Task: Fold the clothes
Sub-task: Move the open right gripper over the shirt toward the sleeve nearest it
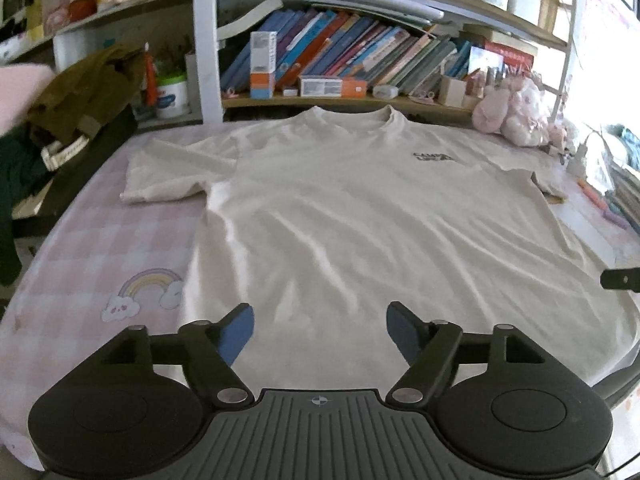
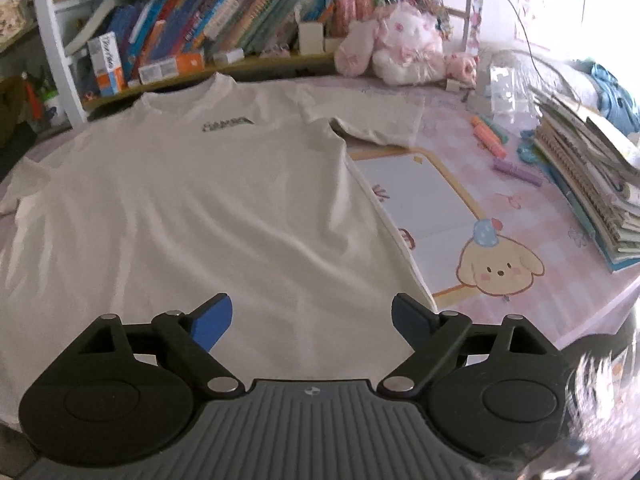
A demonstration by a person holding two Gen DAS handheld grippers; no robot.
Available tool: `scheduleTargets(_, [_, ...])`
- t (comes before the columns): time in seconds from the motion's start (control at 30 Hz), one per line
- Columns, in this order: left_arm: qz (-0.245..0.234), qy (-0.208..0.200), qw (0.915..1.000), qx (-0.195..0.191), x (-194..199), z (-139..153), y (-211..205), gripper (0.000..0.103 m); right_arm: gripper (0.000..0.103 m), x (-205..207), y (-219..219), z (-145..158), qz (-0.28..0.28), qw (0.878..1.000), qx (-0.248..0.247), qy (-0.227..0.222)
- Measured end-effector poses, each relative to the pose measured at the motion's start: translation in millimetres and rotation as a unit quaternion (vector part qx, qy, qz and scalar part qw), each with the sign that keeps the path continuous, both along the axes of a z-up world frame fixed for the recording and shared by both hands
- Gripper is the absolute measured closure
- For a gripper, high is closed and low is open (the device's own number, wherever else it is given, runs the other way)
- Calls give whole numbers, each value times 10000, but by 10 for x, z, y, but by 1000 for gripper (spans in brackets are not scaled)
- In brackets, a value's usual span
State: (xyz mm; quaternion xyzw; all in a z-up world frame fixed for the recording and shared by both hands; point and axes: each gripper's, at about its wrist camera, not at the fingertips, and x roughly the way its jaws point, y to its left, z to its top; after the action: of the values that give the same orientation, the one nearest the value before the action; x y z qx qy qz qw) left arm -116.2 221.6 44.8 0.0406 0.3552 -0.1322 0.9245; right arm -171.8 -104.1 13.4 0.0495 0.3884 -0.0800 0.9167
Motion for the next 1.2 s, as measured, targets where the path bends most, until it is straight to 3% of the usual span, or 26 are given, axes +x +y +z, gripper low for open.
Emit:
scheduleTargets(0.2, [-92, 38, 9996, 267, -48, -47, -114, 21, 12, -35, 162, 28, 219, 9994, -238, -91])
scheduleTargets(0.73, [-323, 203, 9987, 340, 51, -138, -330, 20, 8, -13, 96, -68, 205, 9994, -211, 202])
scheduleTargets(1.2, [-256, 413, 9969, 619, 377, -205, -885, 19, 8, 526, -339, -180, 428, 9985, -43, 331])
